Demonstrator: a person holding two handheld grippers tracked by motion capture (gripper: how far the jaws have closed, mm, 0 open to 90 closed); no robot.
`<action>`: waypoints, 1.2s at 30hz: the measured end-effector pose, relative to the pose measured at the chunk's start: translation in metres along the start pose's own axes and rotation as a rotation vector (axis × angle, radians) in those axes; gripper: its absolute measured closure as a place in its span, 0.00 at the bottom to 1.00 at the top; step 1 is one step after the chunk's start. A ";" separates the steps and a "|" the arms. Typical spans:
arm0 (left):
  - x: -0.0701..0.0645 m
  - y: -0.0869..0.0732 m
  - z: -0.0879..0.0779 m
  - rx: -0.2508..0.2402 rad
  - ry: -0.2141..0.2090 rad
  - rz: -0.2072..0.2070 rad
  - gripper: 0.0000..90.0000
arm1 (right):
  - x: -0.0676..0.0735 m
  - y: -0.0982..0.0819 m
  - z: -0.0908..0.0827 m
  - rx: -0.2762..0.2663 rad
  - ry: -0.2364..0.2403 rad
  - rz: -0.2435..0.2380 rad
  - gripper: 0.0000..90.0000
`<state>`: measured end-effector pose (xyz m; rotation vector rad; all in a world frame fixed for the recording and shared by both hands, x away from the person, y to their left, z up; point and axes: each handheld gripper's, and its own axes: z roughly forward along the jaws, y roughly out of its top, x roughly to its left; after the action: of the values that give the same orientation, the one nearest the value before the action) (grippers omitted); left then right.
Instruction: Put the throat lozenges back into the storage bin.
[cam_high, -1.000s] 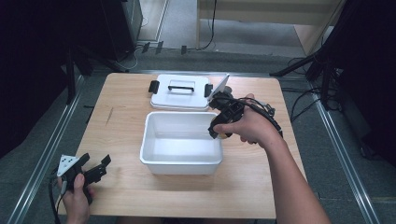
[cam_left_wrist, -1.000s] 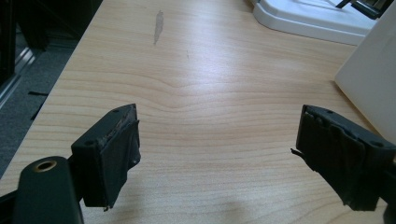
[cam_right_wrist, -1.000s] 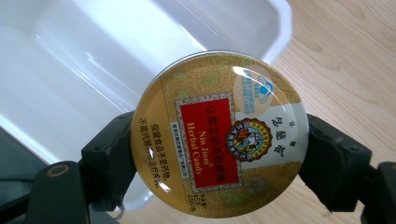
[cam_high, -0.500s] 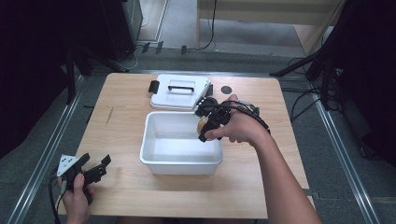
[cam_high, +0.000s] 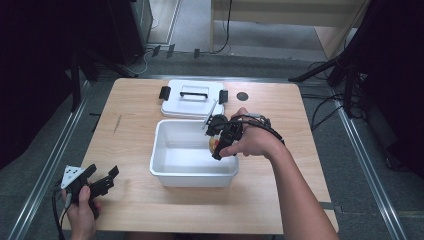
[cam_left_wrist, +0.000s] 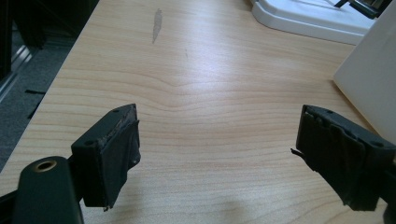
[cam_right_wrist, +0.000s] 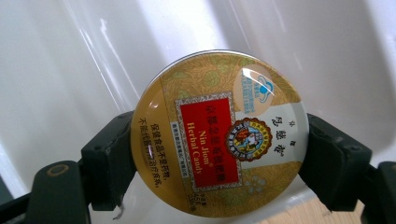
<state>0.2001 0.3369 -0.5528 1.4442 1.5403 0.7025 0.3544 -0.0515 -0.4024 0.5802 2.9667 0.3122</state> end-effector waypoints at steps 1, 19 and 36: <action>0.000 0.000 0.000 0.000 0.000 0.000 0.15 | 0.000 0.000 0.002 0.006 0.004 -0.004 0.22; 0.001 0.000 0.000 0.006 -0.004 0.000 0.15 | 0.009 -0.003 0.034 0.066 -0.067 -0.121 0.22; 0.001 0.000 0.001 0.009 -0.006 -0.001 0.15 | 0.012 -0.002 0.038 0.091 -0.101 -0.139 0.21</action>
<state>0.2008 0.3377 -0.5530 1.4504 1.5414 0.6910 0.3477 -0.0413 -0.4410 0.3828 2.9162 0.1321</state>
